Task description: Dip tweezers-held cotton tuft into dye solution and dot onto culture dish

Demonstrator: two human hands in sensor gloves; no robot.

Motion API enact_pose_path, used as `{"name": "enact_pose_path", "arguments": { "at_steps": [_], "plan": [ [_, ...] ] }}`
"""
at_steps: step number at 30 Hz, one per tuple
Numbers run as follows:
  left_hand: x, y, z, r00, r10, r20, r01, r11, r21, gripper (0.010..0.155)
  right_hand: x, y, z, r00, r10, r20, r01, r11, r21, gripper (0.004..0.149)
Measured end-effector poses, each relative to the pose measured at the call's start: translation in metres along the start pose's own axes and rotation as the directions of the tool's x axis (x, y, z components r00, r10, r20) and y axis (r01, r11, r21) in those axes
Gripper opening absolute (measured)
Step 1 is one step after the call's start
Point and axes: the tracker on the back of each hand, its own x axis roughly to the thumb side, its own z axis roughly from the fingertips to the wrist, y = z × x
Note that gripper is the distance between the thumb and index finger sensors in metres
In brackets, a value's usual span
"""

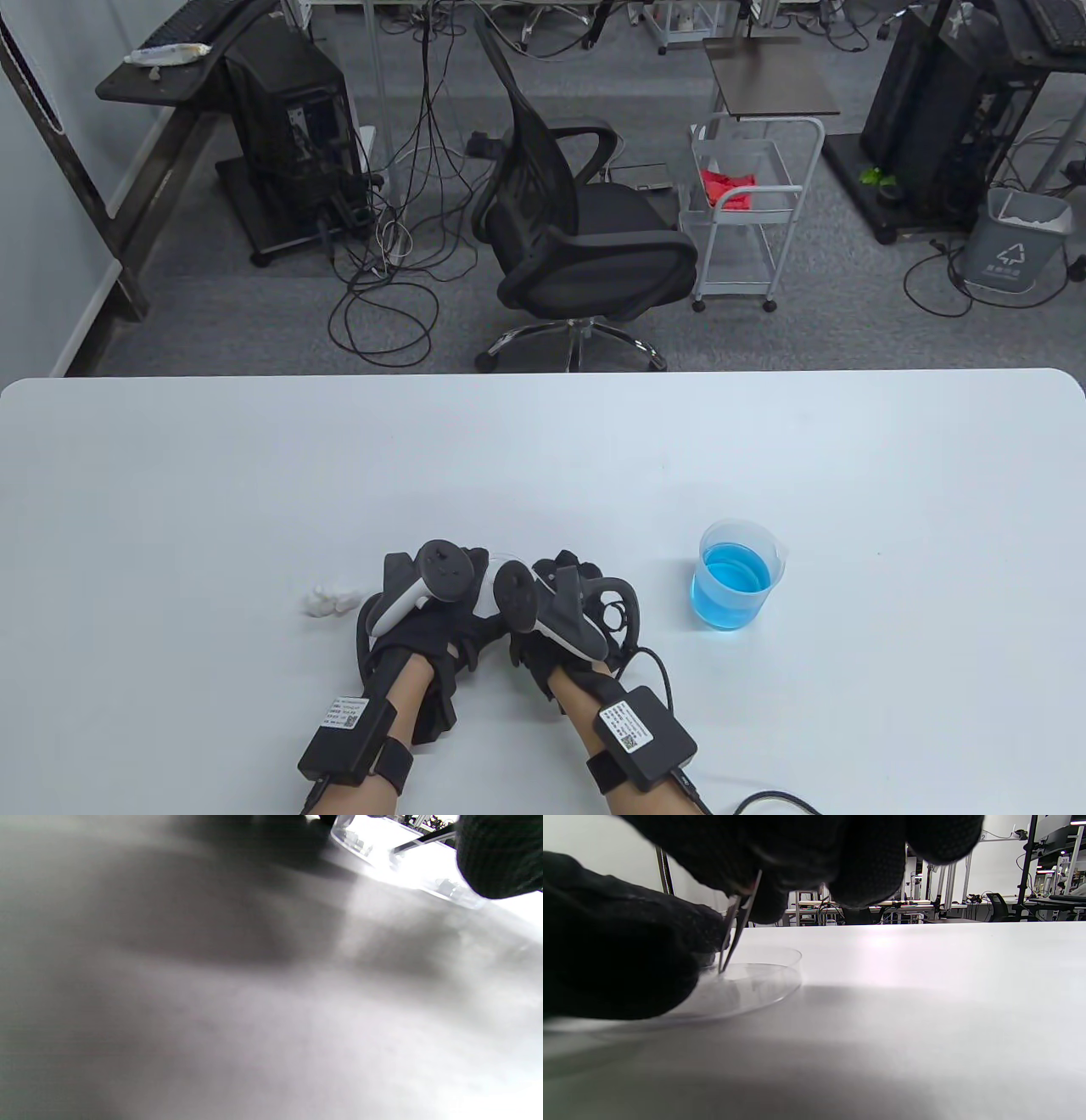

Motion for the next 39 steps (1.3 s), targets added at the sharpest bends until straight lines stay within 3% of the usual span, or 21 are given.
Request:
{"name": "enact_pose_path", "arguments": {
  "at_steps": [39],
  "plan": [
    [-0.001, 0.0, 0.0, 1.0, 0.002, 0.001, -0.002, 1.0, 0.0, 0.095, -0.01, -0.001, 0.001, 1.0, 0.008, -0.029, -0.009, 1.0, -0.014, 0.033]
  ]
}}
